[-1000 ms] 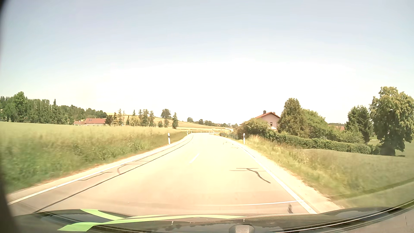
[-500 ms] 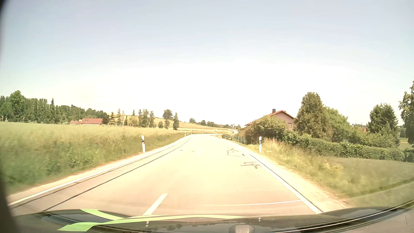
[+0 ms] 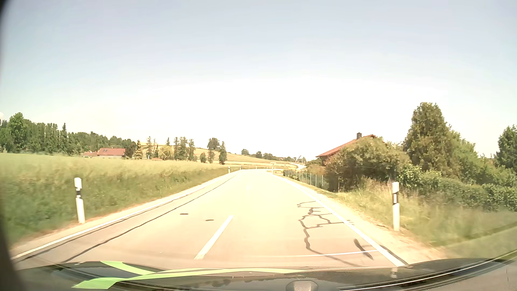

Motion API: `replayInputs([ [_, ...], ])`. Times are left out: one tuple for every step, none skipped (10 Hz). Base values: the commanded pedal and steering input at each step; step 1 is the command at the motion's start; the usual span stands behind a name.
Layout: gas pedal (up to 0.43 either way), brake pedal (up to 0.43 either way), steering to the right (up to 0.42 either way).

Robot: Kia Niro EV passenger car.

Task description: Follow the waypoints while adhering to traffic rules and regulations

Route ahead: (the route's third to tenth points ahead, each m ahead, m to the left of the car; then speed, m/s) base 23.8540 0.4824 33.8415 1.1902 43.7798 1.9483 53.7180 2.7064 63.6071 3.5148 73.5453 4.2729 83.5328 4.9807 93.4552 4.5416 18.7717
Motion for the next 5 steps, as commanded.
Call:
replayInputs([
  [0.209,0.0,-0.016],
  [0.209,0.0,-0.016],
  [0.197,0.0,-0.016],
  [0.169,0.0,-0.016],
  [0.157,0.0,-0.016],
])
